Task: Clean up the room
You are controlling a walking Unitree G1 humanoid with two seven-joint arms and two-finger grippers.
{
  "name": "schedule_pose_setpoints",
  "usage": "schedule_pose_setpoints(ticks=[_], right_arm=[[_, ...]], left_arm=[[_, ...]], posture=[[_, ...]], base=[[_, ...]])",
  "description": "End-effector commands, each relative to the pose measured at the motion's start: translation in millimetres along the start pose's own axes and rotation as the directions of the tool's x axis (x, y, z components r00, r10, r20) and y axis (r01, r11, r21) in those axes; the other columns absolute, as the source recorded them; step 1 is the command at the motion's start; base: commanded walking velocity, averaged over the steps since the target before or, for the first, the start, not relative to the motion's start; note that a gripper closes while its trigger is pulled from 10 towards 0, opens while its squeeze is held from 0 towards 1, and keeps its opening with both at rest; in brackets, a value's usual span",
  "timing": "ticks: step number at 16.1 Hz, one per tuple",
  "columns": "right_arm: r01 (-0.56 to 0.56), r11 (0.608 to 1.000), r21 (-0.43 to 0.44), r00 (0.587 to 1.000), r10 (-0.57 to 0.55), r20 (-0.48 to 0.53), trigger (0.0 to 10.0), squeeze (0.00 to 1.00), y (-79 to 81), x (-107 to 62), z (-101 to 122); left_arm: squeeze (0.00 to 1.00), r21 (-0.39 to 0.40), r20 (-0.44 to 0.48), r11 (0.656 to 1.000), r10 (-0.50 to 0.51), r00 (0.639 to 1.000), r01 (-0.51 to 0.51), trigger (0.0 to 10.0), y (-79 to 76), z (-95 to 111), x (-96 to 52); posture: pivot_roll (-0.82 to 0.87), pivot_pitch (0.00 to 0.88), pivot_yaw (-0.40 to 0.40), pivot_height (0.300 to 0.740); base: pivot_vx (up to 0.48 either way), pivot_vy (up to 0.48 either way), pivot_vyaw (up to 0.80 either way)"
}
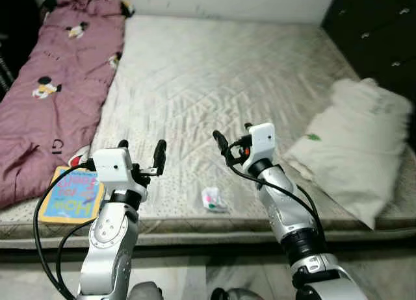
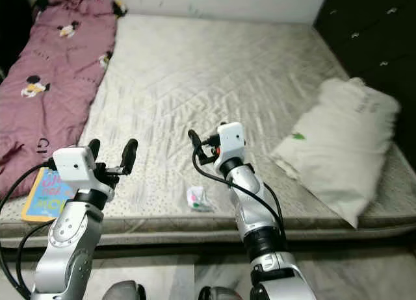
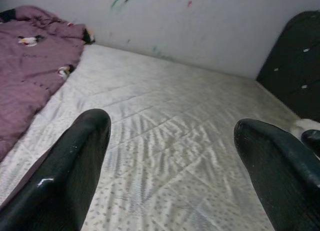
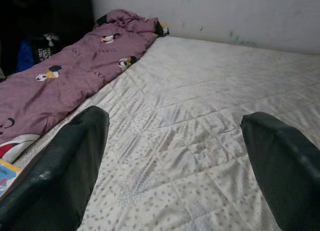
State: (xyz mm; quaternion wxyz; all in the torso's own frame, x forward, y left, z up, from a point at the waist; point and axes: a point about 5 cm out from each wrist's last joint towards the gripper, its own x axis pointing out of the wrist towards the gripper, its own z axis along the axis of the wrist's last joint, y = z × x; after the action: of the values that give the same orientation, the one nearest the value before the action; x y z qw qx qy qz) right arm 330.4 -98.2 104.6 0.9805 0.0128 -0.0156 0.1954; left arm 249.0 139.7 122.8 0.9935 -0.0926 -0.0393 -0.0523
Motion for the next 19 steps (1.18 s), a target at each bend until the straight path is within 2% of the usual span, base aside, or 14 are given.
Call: schedule_pose_setpoints(ticks=[1,3,5,7,8,9,11,12,16,19], right_arm=[[-0.002,1.000,-0.002,1.000,0.002,0.005,10.0,0.00,-0.2,2.5,1.7],[0.003,1.000,-0.004,1.000,-0.003,0.004,10.0,0.00,-2.4,1.7,1.1],[0.012,1.000,-0.014,1.000,-0.012,0.001,10.0,0.00,-5.9,0.7,0.4],[0.019,1.000,-0.020,1.000,-0.019,-0.002,10.0,0.00,-9.3,-0.1,0.0],[0.024,0.999,-0.028,1.000,-0.024,-0.003,10.0,0.00,-11.6,-1.0,-0.2],[0.025,0.999,-0.031,1.000,-0.025,-0.003,10.0,0.00,-12.2,-1.3,-0.3],[0.028,0.999,-0.030,1.000,-0.028,-0.006,10.0,0.00,-13.2,-1.9,-0.7],[0.031,0.999,-0.027,0.999,-0.032,-0.017,10.0,0.00,-14.7,-3.8,-2.2],[0.043,0.999,-0.016,0.999,-0.043,-0.024,10.0,0.00,-17.2,-12.2,-7.0],[0.035,0.999,0.011,0.999,-0.035,-0.020,10.0,0.00,-10.2,-10.8,-7.6]], left_arm=[[0.00,0.009,0.009,1.000,0.003,1.000,-0.003,10.0,0.8,1.5,-0.2],[0.00,0.023,-0.009,0.999,0.038,0.999,-0.037,10.0,4.0,-0.8,-0.9],[0.00,-0.013,-0.016,0.998,0.055,0.998,-0.055,10.0,8.2,-2.0,-1.8],[0.00,0.030,-0.051,0.998,0.052,0.997,-0.050,10.0,7.2,-3.9,-3.0],[0.00,0.120,-0.076,0.991,0.075,0.994,-0.066,10.0,8.5,-6.0,-4.3],[0.00,0.137,-0.076,0.989,0.068,0.995,-0.057,10.0,8.9,-5.9,-4.7],[0.00,0.128,-0.068,0.990,0.075,0.995,-0.065,10.0,14.0,-6.3,-7.7],[0.00,0.115,-0.068,0.987,0.122,0.990,-0.114,10.0,23.1,-6.5,-11.8],[0.00,0.098,-0.070,0.975,0.204,0.976,-0.197,10.0,39.6,-12.9,-22.9],[0.00,0.108,-0.081,0.974,0.207,0.975,-0.198,10.0,40.8,-15.0,-19.9]], posture=[[0.11,0.089,-0.066,0.740],[0.11,0.089,-0.066,0.740],[0.11,0.090,-0.066,0.740],[0.10,0.091,-0.067,0.740],[0.10,0.092,-0.067,0.740],[0.10,0.092,-0.067,0.740],[0.10,0.091,-0.065,0.740],[0.10,0.088,-0.062,0.740],[0.11,0.067,-0.043,0.740],[0.11,0.066,-0.035,0.740]], base=[[0.000,0.000,0.00],[0.000,0.000,0.00],[0.000,0.000,0.00],[0.000,0.000,0.00],[0.000,0.000,0.00],[0.000,0.000,0.00],[0.000,0.000,0.00],[0.000,0.000,-0.80],[0.000,0.000,-0.80],[0.000,0.000,0.00]])
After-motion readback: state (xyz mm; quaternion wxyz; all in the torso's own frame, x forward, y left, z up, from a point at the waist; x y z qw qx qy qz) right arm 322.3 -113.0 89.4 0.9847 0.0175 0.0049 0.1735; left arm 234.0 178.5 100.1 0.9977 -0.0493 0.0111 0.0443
